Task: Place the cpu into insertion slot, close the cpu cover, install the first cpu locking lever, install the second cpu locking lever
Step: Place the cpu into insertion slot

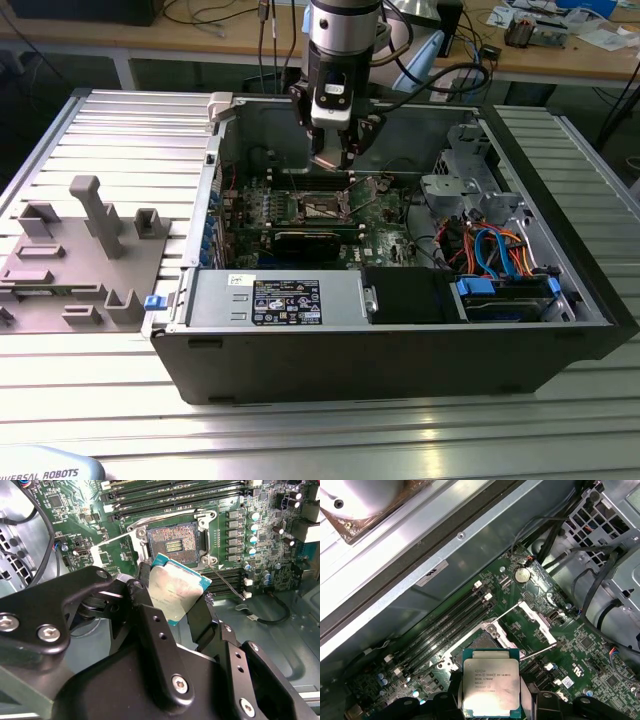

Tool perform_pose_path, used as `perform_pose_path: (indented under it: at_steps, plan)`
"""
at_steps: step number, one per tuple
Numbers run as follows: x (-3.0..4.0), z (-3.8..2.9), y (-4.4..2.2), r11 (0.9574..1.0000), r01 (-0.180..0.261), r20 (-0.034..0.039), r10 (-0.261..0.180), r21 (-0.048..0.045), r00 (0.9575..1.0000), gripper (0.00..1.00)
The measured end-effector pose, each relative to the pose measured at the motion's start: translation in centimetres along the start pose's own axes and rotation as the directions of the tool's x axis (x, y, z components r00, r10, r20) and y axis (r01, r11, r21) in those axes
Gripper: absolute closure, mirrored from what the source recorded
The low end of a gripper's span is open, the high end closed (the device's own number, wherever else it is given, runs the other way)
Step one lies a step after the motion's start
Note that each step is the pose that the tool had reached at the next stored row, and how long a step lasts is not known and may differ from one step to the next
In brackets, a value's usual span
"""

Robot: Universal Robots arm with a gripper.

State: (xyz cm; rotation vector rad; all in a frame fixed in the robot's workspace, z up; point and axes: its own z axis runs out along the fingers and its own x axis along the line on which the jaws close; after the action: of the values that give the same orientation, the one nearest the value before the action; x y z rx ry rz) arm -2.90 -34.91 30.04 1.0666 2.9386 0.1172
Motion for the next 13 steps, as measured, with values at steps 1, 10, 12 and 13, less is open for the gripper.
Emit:
perform_pose_path:
  at_steps: [1, 10, 12, 13]
  plan:
    - [0.0, 0.02, 0.0, 1.0, -0.003, 0.0002, 0.003, -0.0001, 1.0, 0.46]
    - [0.0, 0.02, 0.0, 1.0, -0.004, 0.0003, 0.004, -0.0001, 1.0, 0.46]
    - [0.0, 0.02, 0.0, 1.0, -0.006, 0.0005, 0.006, -0.0001, 1.0, 0.46]
    - [0.0, 0.03, 0.0, 1.0, -0.007, 0.0005, 0.007, -0.0002, 1.0, 0.46]
